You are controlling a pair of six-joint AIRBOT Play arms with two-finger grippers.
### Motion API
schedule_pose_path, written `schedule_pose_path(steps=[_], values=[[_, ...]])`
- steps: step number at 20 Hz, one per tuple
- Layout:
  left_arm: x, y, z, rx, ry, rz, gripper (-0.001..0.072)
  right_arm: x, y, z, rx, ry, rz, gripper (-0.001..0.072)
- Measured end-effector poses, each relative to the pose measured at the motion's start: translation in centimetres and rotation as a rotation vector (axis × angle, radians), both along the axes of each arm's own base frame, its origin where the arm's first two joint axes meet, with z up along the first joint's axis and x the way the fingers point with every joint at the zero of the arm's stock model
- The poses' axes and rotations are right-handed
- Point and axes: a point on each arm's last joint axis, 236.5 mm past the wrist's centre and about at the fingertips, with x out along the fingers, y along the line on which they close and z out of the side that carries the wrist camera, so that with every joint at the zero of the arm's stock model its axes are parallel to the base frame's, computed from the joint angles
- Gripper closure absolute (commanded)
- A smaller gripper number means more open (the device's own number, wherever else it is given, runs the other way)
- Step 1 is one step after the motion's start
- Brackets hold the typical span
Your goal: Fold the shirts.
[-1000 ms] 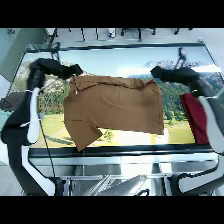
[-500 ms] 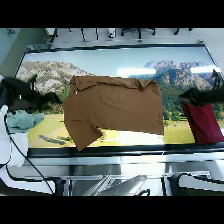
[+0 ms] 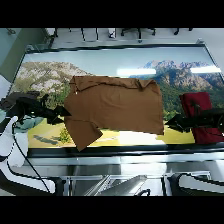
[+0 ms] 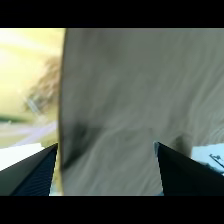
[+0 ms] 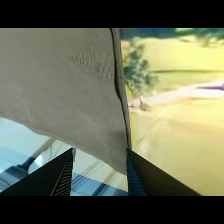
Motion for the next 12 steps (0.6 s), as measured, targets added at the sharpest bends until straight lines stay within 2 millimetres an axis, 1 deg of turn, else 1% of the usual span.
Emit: schedule_pose_path(steps=[1,2,3,4,6,7,8,10,12], values=[[0.7,-0.3,-0.3,0.002,-0.01,-0.009,0.0206,-0.2,0.5,-0.6,0.0,0.011,0.011,0.0344],[1.2,-0.7,-0.5,0.001,-0.015,-0.022,0.0308,-0.2,1.2,-1.3,0.0,0.022,0.025,0.0345],[1.7,-1.2,-0.8,0.0,-0.019,-0.038,0.0491,-0.2,1.9,-2.0,0.006,0.034,0.036,0.0345],[2.1,-1.7,-1.2,-0.002,-0.018,-0.055,0.0588,-0.2,2.9,-2.3,0.027,0.046,0.045,0.0345],[2.5,-2.7,-1.5,-0.008,-0.013,-0.095,0.0592,-0.3,4.5,-3.1,0.048,0.067,0.07,0.0346],[2.8,-3.0,-1.5,-0.011,-0.014,-0.109,0.0594,-0.4,4.9,-3.5,0.049,0.074,0.078,0.0346],[3.0,-3.2,-1.4,-0.012,-0.017,-0.12,0.0687,-0.4,5.2,-3.6,0.052,0.077,0.082,0.0346],[3.3,-3.4,-1.0,-0.011,-0.025,-0.139,0.0687,-0.2,4.9,-3.6,0.044,0.07,0.085,0.0346],[3.3,-3.4,-0.5,-0.019,-0.023,-0.15,0.0688,0.4,3.7,-3.1,0.023,0.046,0.07,0.0345]])
